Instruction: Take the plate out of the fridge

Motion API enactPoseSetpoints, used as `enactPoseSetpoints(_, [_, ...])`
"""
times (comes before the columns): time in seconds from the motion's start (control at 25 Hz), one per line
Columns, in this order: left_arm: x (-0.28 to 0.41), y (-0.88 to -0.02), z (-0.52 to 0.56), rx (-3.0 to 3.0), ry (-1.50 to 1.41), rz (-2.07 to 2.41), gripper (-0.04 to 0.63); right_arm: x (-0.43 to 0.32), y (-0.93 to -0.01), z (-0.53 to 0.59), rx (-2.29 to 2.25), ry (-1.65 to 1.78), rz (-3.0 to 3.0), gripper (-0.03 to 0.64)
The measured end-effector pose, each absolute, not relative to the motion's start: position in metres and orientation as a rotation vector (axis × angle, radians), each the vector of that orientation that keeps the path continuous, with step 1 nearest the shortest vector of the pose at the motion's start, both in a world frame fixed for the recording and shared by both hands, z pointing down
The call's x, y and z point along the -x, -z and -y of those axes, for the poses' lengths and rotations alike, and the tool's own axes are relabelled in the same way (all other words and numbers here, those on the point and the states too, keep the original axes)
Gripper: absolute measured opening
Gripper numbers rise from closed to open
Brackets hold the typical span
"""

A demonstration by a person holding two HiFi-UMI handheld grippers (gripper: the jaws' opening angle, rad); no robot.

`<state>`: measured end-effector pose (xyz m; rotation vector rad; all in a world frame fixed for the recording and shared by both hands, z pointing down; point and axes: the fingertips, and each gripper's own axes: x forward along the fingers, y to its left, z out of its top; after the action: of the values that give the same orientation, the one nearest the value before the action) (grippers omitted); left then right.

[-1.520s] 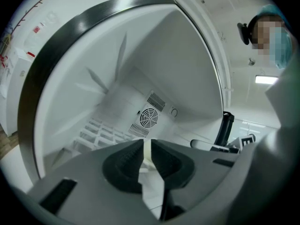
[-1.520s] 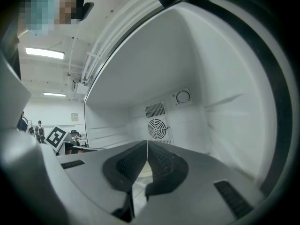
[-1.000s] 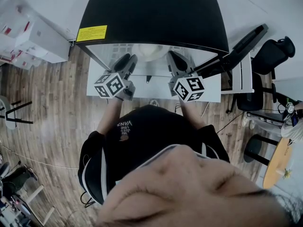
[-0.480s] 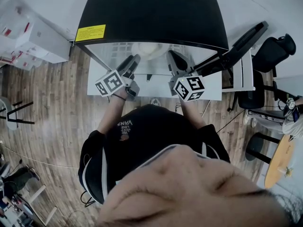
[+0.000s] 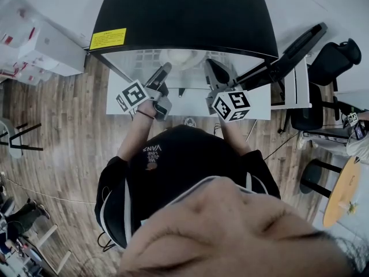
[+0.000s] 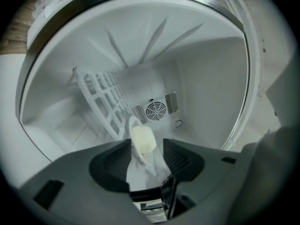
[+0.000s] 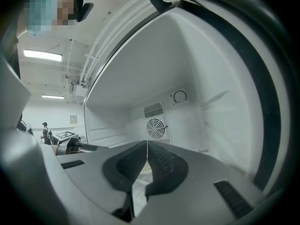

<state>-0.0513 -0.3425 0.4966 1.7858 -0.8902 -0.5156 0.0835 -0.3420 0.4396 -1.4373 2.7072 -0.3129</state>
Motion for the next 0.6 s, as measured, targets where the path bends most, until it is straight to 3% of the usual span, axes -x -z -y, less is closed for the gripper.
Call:
enactPoseSetpoints(0.44, [0.046, -0.504, 0.343, -1.604, 0.578, 0.847, 0.186, -0.084, -0.440, 0.343, 1.427, 0.324, -2.704, 0.012])
enactPoseSetpoints(0.6, [0.047, -0.509, 0.342, -1.563, 0.573, 0.867, 0.113, -0.083, -0.442, 0.342, 1.423, 0.332, -2.708, 0.012])
